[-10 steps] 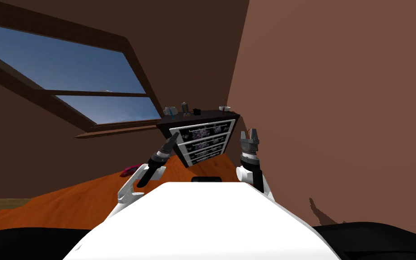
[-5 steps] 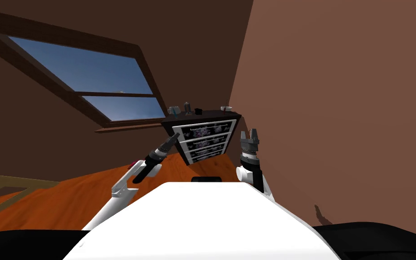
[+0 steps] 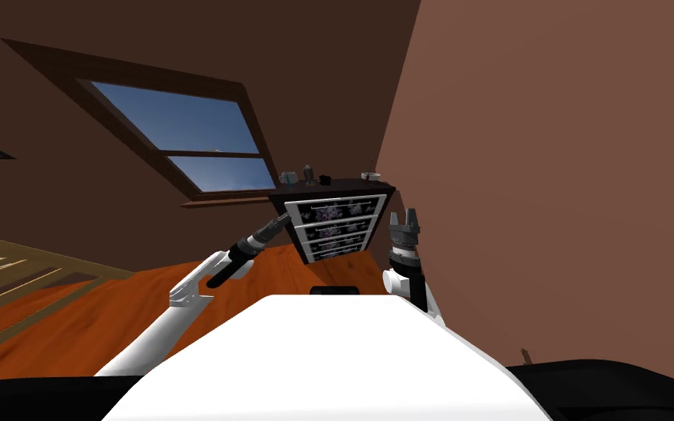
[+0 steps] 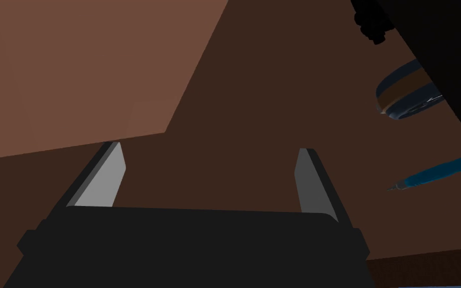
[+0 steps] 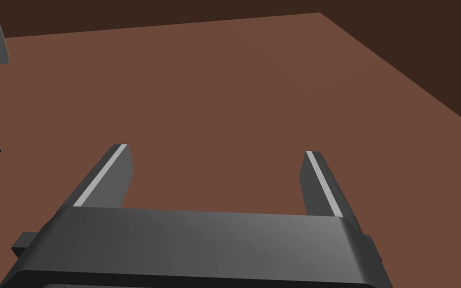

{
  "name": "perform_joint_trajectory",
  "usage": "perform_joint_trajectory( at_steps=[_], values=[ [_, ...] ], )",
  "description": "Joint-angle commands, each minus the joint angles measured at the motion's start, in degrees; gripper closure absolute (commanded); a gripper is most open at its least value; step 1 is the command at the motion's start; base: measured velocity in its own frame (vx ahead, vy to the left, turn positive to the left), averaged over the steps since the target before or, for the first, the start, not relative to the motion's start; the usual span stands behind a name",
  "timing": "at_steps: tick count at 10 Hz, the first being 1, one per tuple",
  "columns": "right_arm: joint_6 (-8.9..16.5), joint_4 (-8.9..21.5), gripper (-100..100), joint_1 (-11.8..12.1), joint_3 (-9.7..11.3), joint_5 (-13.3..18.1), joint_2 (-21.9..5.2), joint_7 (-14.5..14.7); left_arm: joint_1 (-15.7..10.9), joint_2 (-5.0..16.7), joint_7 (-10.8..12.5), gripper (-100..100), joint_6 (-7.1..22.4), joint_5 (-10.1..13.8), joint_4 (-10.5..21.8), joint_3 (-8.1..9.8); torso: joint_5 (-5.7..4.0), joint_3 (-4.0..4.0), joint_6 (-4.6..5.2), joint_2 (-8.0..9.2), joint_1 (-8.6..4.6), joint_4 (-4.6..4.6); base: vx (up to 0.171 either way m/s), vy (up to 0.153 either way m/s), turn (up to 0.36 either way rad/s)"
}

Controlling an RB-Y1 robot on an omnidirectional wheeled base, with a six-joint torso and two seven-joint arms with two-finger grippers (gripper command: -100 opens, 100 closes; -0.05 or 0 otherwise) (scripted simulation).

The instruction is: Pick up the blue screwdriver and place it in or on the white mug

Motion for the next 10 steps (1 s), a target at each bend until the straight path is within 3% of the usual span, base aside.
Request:
perform_joint_trajectory(
  at_steps=[1, 2, 3, 4, 6, 10],
  values=[
    [0.0, 0.0, 0, 0.0, 0.0, 0.0, 0.0, 0.0, -1.2, 2.9, 1.4, -100, -1.2, -1.2, 1.8, 0.83, 0.00, 0.00, 0.00, 0.00, 0.00, 0.00, -0.011, -0.048, 0.149],
    [0.0, 0.0, 0, 0.0, 0.0, 0.0, 0.0, 0.0, -1.2, 3.5, 1.4, -100, -1.2, -1.2, 1.8, 0.83, 0.01, -0.02, -0.03, -0.04, 0.03, -0.01, -0.005, -0.040, 0.073],
    [0.0, 0.0, 0, 0.0, 0.0, 0.0, 0.0, 0.0, -2.3, 5.8, 2.5, -100, -2.2, -2.2, 3.4, 1.41, 0.01, -0.04, 0.01, -0.07, 0.05, -0.02, -0.006, -0.043, 0.126],
    [0.0, 0.0, 0, 0.0, 0.0, 0.0, 0.0, 0.0, -2.3, 6.2, 2.5, -100, -2.2, -2.2, 3.4, 1.41, 0.01, -0.05, -0.02, -0.09, 0.05, -0.02, -0.005, -0.038, 0.066],
    [0.0, 0.0, 0, 0.0, 0.0, 0.0, 0.0, 0.0, -4.6, 10.2, 4.9, -100, -4.0, -4.0, 6.5, 2.27, 0.02, -0.06, -0.01, -0.11, 0.07, -0.02, 0.014, -0.051, 0.144],
    [0.0, 0.0, 0, 0.0, 0.0, 0.0, 0.0, 0.0, -6.8, 16.4, 7.4, -100, -5.5, -5.6, 9.4, 2.69, 0.02, -0.14, 0.01, -0.23, 0.09, -0.06, 0.033, -0.038, 0.070]
  ],
)
